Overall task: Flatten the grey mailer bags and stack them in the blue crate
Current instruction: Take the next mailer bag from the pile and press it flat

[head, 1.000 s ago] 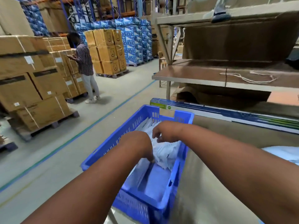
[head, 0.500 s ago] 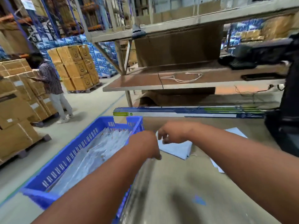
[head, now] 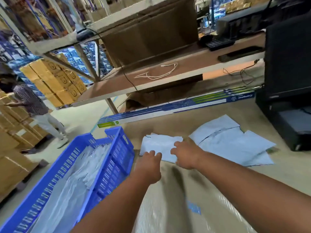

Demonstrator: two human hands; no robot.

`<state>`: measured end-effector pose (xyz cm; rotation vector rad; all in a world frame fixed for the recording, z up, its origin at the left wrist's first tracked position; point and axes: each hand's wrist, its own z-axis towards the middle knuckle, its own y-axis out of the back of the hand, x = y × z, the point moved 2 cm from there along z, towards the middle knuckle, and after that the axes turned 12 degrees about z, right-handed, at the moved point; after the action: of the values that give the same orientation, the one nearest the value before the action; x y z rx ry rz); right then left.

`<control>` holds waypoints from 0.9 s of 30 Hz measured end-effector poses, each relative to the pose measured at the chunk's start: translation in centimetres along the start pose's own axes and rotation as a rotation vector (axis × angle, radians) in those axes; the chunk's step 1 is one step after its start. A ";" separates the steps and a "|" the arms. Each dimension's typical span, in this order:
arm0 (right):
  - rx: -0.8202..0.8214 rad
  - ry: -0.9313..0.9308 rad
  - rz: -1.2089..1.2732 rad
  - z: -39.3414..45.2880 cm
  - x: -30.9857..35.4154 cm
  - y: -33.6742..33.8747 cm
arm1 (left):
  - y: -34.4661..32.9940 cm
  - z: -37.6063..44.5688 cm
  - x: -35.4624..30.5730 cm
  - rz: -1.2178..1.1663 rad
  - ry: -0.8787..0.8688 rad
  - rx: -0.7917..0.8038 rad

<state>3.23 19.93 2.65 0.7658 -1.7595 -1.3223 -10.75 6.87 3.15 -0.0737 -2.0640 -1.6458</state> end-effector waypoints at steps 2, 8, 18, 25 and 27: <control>-0.043 -0.013 0.042 1.2 0.4 -0.9 | -1.2 2.1 0.9 0.040 -0.027 -0.019; -0.031 -0.071 0.039 6.3 1.3 -4.0 | -4.7 8.9 2.6 0.104 -0.055 0.016; -0.285 -0.025 -0.028 8.4 1.4 -7.1 | -4.8 10.6 2.4 0.122 -0.064 -0.116; -0.222 0.100 0.127 1.4 -0.4 -7.2 | -4.6 5.0 -1.0 0.040 -0.118 -0.189; -0.220 0.124 0.177 -2.1 -0.8 -7.6 | -4.4 2.7 -2.9 0.017 -0.167 -0.210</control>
<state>5.51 17.55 -4.52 0.5440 -1.5173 -1.2940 -10.65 8.91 -2.38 -0.3085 -1.9945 -1.8975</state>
